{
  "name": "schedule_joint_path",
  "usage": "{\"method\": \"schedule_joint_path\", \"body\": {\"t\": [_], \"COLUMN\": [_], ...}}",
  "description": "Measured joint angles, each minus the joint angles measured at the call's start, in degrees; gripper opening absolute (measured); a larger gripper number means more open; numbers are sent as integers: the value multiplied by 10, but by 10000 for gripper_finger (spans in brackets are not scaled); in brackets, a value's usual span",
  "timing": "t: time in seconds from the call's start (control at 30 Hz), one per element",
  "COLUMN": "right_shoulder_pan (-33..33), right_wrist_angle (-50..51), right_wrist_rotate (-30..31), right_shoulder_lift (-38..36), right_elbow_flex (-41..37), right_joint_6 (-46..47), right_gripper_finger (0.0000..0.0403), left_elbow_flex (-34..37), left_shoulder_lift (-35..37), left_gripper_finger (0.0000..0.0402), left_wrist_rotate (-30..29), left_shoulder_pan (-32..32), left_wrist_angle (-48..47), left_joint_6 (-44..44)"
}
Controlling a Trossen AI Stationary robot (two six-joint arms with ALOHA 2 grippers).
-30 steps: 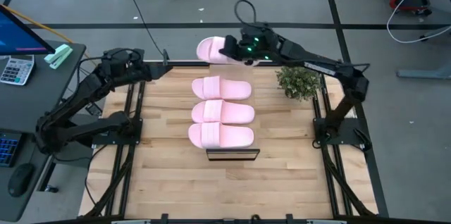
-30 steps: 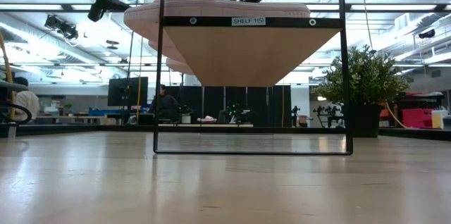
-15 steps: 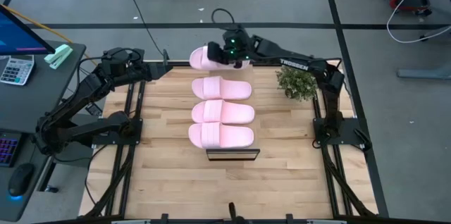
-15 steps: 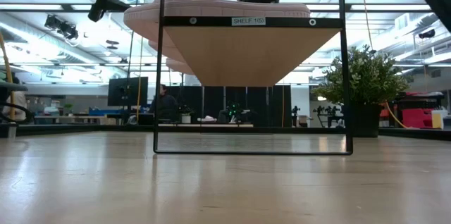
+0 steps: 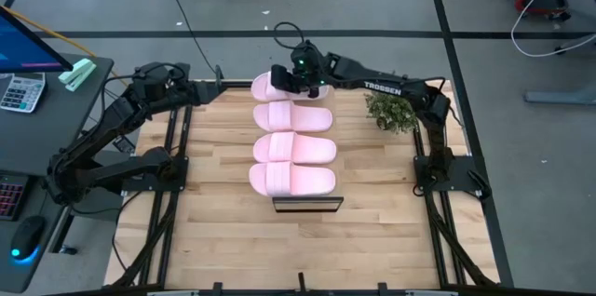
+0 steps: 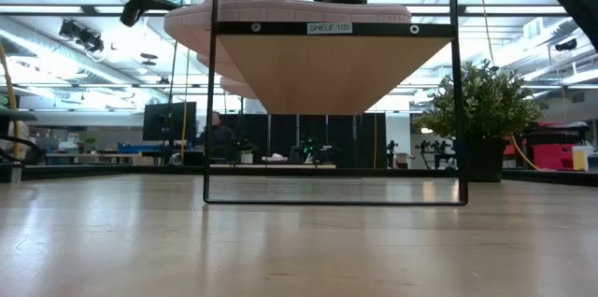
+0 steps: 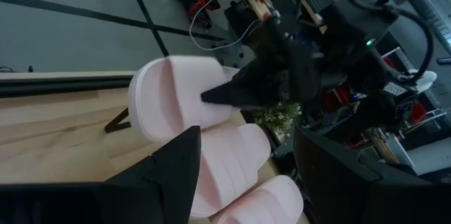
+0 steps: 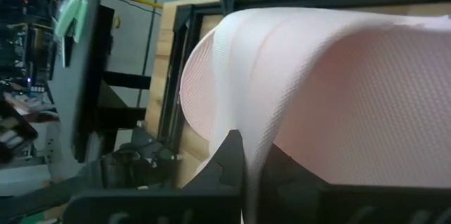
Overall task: Pick and place slides into the shelf
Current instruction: Put the pink slipper on the shelf
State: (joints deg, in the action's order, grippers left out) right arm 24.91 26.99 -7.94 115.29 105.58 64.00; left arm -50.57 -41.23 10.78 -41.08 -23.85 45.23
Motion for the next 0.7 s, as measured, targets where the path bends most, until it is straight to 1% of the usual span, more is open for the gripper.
{"method": "schedule_joint_path", "body": {"t": [0.2,0.7], "right_shoulder_pan": [-5,-6], "right_wrist_angle": [12,24], "right_wrist_rotate": [-8,-32], "right_shoulder_lift": [4,2], "right_elbow_flex": [0,1], "right_joint_6": [8,101], "right_gripper_finger": [7,7], "left_elbow_flex": [0,0], "left_shoulder_lift": [0,0], "left_gripper_finger": [231,231], "left_wrist_rotate": [0,0], "left_shoulder_pan": [0,0], "left_wrist_angle": [2,2], "left_joint_6": [0,2]}}
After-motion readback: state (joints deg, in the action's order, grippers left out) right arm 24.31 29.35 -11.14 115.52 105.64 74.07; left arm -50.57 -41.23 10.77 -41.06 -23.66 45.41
